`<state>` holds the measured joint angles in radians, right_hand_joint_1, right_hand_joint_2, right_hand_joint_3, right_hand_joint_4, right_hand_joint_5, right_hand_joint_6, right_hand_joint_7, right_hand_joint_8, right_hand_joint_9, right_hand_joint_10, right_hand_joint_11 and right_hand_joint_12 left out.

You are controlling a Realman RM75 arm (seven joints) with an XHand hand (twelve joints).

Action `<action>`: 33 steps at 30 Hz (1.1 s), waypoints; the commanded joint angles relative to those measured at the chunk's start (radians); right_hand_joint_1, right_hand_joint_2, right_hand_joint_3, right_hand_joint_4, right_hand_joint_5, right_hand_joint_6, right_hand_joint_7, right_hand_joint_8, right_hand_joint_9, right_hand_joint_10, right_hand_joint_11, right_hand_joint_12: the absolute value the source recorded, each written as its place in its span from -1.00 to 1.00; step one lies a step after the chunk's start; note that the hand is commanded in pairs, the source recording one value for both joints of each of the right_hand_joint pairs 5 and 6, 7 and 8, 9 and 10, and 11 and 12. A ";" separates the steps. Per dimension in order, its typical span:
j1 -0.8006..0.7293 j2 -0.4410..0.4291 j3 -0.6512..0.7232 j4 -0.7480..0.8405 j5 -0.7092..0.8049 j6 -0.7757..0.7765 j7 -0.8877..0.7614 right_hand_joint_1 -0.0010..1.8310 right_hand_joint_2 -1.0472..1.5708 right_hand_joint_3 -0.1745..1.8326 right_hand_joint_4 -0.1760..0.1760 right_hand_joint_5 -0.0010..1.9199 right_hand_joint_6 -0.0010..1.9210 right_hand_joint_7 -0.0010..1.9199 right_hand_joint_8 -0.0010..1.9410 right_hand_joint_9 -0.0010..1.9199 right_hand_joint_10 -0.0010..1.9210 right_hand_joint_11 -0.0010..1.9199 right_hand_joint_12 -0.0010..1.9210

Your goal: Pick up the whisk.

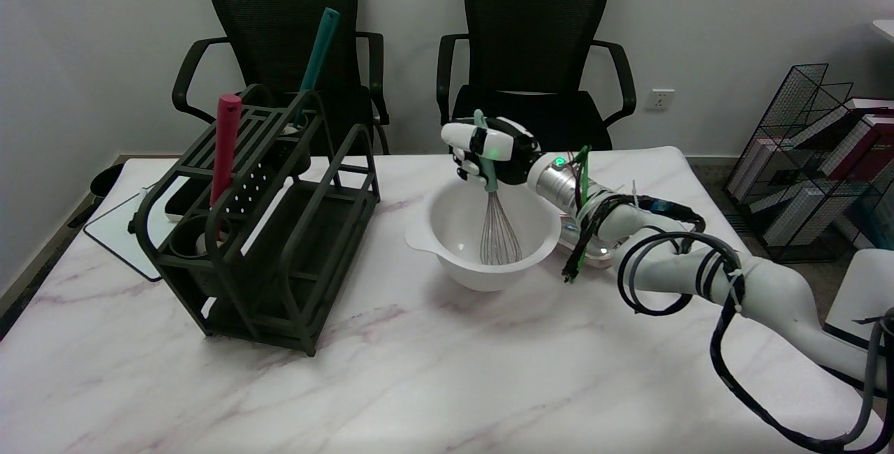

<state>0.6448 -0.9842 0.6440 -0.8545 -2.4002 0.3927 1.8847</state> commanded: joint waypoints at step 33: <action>-0.167 0.055 0.182 -0.204 0.060 0.157 0.010 0.04 0.67 -0.02 0.00 1.00 1.00 1.00 0.98 1.00 1.00 1.00 1.00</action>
<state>0.5317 -0.9391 0.7435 -0.9321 -2.3867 0.4975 1.8905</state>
